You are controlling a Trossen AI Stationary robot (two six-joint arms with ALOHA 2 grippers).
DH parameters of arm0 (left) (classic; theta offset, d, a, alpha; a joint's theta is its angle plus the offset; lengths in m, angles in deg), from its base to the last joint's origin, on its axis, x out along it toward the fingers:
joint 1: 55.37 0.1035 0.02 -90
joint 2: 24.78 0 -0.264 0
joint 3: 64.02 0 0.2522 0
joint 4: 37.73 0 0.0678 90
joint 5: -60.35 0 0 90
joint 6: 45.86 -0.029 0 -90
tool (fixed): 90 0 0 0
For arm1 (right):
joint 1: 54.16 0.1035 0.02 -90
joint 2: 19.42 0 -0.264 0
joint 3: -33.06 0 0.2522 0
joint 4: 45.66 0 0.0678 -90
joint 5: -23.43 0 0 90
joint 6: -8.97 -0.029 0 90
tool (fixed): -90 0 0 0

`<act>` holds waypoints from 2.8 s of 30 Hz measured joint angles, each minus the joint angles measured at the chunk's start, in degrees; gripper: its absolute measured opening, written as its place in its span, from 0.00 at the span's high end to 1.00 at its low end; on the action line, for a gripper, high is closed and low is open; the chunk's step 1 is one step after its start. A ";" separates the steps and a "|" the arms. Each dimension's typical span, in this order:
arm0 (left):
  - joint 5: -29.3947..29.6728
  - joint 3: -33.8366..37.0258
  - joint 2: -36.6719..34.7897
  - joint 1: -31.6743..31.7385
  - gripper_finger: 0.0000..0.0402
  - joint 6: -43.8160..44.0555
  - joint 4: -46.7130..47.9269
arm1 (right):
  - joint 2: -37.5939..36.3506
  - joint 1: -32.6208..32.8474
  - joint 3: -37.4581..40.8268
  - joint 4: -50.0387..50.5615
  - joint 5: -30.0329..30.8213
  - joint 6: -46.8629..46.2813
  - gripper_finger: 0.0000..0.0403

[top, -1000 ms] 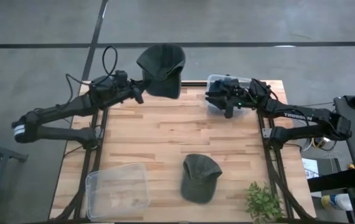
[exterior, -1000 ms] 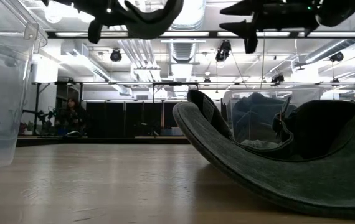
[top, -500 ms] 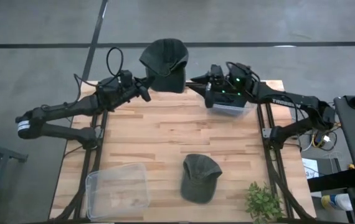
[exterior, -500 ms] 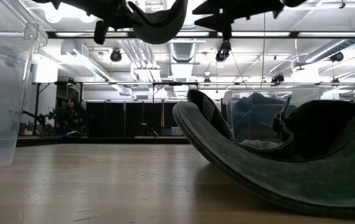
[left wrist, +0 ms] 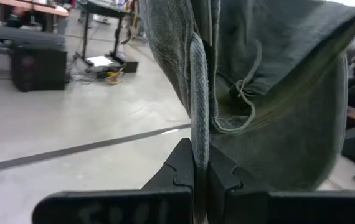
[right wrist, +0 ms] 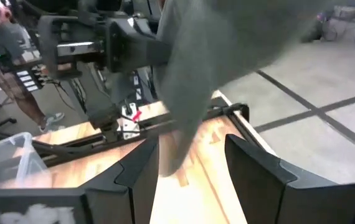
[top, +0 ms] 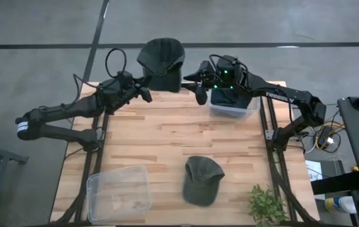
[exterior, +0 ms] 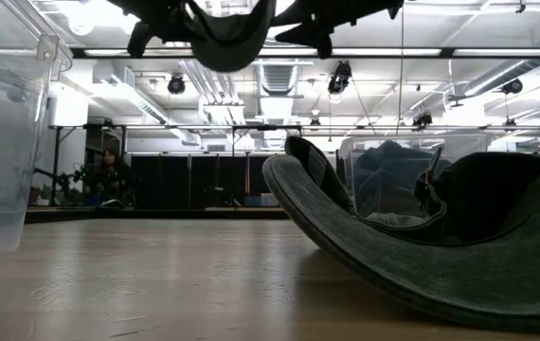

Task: Pick & Place hat
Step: Put the top gray cap into the bottom transparent bin

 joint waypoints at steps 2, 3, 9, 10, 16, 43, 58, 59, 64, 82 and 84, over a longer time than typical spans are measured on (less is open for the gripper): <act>0.97 -0.39 -0.42 0.04 0.99 -0.79 1.11 | -0.25 0.29 -0.04 0.13 -0.32 -0.04 0.56; 1.51 -0.45 -0.57 0.04 0.99 -1.03 1.06 | -0.53 0.40 -0.04 0.09 -0.34 -0.04 0.56; 2.32 -0.66 -1.44 -0.54 0.99 -1.14 0.83 | -1.30 0.47 0.23 0.45 0.89 -0.12 0.56; 2.25 -0.66 -1.42 -0.83 0.99 -0.84 0.91 | -1.25 0.45 0.26 0.49 1.47 -0.07 0.56; 2.83 -0.66 -1.42 -3.09 0.99 -0.48 0.91 | -1.20 0.52 0.26 -0.89 2.67 0.02 0.56; 3.79 -2.92 3.58 -8.38 0.99 0.47 -2.46 | -1.18 1.15 0.26 -2.08 11.30 -2.48 0.76; -3.84 -3.15 1.98 -8.85 0.85 -0.66 1.69 | -1.27 1.41 0.26 0.48 12.56 -0.62 0.97; -3.87 -3.15 1.48 -8.85 0.85 -0.87 2.99 | -1.34 1.44 0.26 0.81 12.99 -0.29 0.97; -3.56 -3.26 -1.52 -8.85 0.84 -2.42 8.98 | -1.98 1.22 0.37 1.68 14.85 1.93 0.98; -1.83 -3.17 -7.92 -8.83 0.84 -3.09 28.96 | -4.54 0.45 0.35 4.49 -51.17 -9.87 0.97; -1.83 -3.15 -7.95 -8.83 0.84 -3.10 29.63 | -4.05 1.83 0.36 4.43 -53.84 -12.91 0.97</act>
